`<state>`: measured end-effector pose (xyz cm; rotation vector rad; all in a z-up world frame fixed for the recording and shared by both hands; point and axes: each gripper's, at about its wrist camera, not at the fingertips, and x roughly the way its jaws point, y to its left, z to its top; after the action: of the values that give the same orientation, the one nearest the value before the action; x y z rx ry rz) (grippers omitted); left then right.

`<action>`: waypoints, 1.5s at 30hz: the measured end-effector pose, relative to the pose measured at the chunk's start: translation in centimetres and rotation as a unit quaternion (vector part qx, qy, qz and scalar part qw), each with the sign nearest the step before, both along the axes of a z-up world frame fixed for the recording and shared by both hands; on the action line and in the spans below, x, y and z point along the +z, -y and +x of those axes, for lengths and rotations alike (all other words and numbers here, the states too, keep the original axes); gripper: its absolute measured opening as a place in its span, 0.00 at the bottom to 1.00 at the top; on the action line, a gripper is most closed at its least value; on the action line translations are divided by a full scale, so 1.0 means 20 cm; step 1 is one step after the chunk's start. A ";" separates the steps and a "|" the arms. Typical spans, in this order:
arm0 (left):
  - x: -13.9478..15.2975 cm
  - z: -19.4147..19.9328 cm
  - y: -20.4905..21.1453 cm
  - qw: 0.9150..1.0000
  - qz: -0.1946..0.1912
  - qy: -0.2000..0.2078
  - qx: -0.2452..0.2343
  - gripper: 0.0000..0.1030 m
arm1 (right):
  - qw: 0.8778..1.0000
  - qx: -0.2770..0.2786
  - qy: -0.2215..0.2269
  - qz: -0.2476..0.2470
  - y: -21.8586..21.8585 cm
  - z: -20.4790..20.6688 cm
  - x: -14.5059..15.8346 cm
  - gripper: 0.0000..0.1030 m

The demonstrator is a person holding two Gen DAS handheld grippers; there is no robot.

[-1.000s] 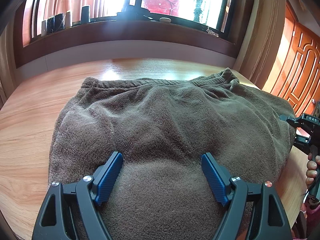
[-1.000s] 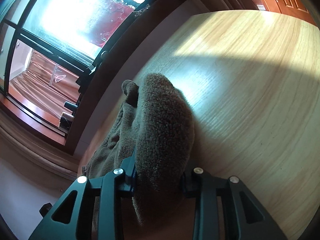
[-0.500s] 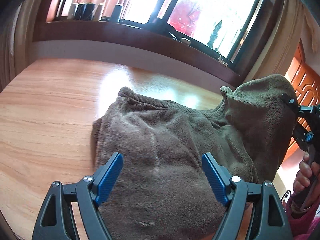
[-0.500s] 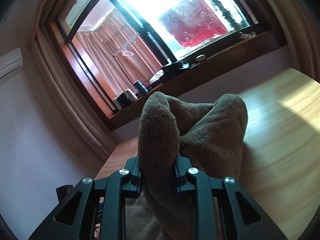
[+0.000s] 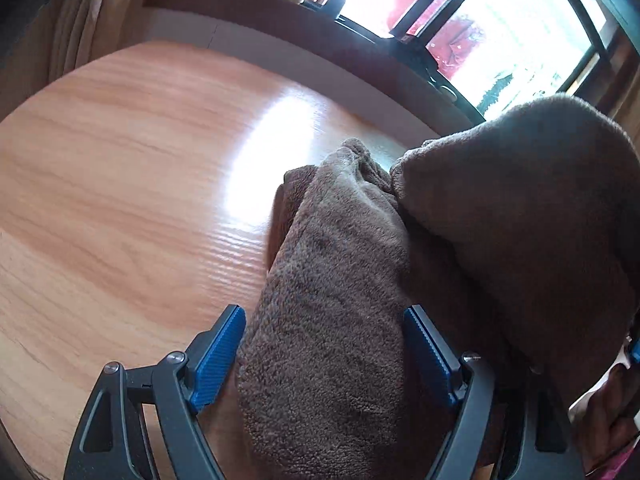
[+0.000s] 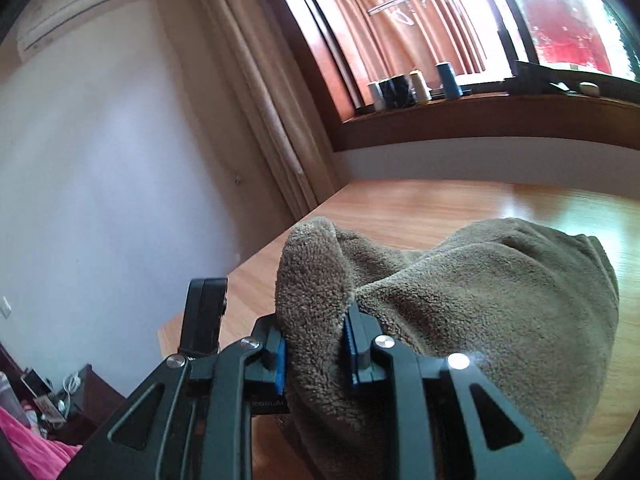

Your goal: Fold clothes

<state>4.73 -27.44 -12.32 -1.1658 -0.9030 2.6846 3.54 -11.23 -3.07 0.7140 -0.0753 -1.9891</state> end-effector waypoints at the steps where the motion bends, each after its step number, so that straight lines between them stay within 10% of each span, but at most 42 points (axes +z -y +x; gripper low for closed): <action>1: 0.00 0.02 0.04 1.000 0.004 0.000 0.010 0.80 | 1.000 0.005 -0.003 0.007 0.03 0.00 -0.02 0.24; 25: 0.09 0.11 0.34 0.997 0.033 -0.027 0.058 0.80 | 0.961 0.162 -0.136 0.181 0.31 0.24 -0.31 0.25; 35: 0.31 -0.02 0.21 0.998 0.011 -0.052 -0.035 0.80 | 0.952 0.183 -0.180 0.169 0.24 0.36 -0.36 0.70; 45: 0.40 -0.24 0.08 0.993 -0.003 -0.052 -0.108 0.80 | 0.941 0.166 -0.231 0.184 0.19 0.43 -0.37 0.72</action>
<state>-0.10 -28.99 -4.23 -1.0483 -0.7081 2.5478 12.12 -15.11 -10.43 0.4329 0.6722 -1.8052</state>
